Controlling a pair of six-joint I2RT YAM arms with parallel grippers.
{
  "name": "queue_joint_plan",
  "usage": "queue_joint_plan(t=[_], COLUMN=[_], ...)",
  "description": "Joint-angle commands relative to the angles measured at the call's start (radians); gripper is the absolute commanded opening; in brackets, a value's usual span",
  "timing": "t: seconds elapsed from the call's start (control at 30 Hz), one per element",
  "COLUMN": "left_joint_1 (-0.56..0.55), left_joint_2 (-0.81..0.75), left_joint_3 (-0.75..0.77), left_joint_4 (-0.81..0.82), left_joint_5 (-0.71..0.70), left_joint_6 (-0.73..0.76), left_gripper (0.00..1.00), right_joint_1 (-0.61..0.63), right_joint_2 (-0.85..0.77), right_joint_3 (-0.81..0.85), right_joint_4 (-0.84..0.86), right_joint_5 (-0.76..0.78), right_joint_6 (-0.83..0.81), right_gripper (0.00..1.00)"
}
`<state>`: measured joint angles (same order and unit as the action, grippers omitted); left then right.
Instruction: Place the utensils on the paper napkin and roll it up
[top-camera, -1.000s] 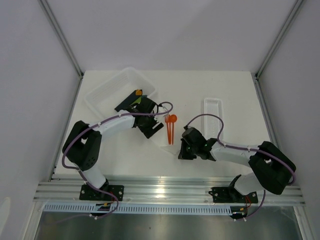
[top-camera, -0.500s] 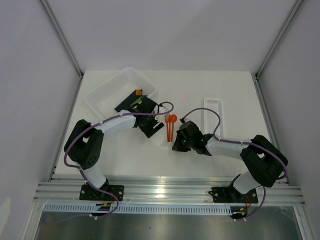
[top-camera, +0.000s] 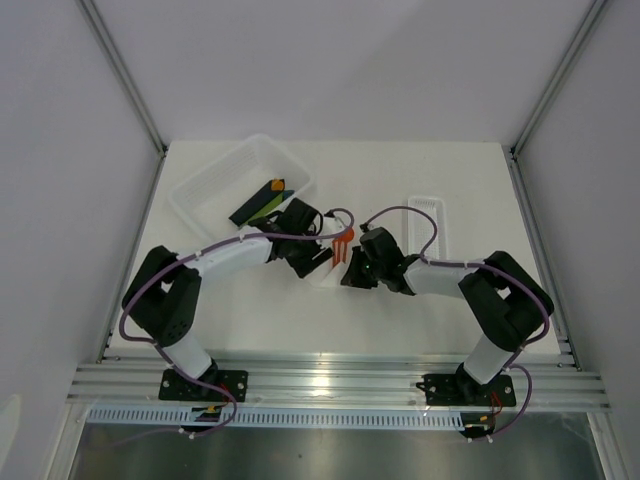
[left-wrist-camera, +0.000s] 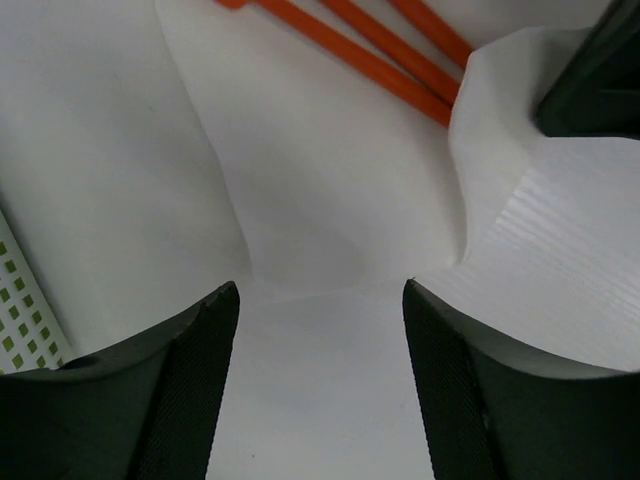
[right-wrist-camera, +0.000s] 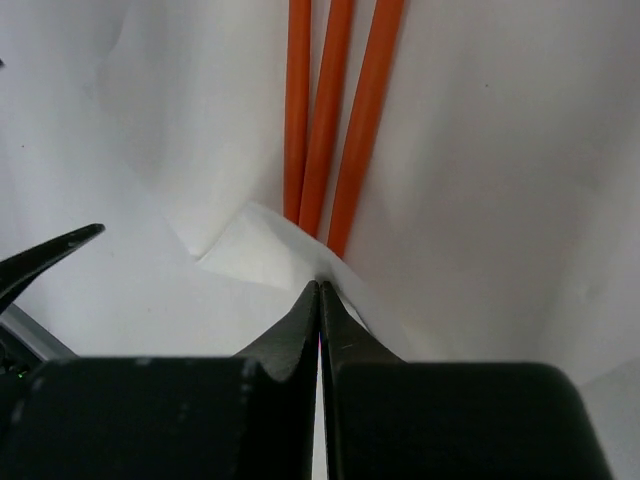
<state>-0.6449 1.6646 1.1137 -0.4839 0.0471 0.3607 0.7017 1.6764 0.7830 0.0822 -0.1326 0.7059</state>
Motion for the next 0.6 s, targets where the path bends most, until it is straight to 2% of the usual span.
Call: queue_joint_plan(t=[0.0,0.27,0.37,0.47,0.57], left_joint_1=[-0.047,-0.105,-0.107,-0.108,-0.11], left_joint_2=[-0.045,-0.022,-0.011,-0.011,0.003], left_joint_3=[-0.026,-0.055,-0.051,-0.054,-0.042], left_joint_4=[0.056,0.117,0.142,0.162,0.156], left_joint_5=[0.042,0.111,0.135,0.137,0.138], left_joint_6=[0.046,0.09,0.08,0.061,0.061], left_gripper=[0.68,0.62,0.55,0.42,0.38], right_joint_1=[-0.008,-0.037,-0.056,-0.059,-0.064], right_joint_2=[0.003,0.003,0.003,0.011,0.029], right_joint_3=[0.03,-0.021,-0.03,-0.028,-0.025], right_joint_4=[0.053,0.113,0.128,0.131,0.143], right_joint_5=[-0.032,-0.073,-0.097,-0.098,-0.107], right_joint_6=[-0.008,0.044,0.064,0.075,0.086], right_gripper=[0.0,0.0,0.0,0.0,0.0])
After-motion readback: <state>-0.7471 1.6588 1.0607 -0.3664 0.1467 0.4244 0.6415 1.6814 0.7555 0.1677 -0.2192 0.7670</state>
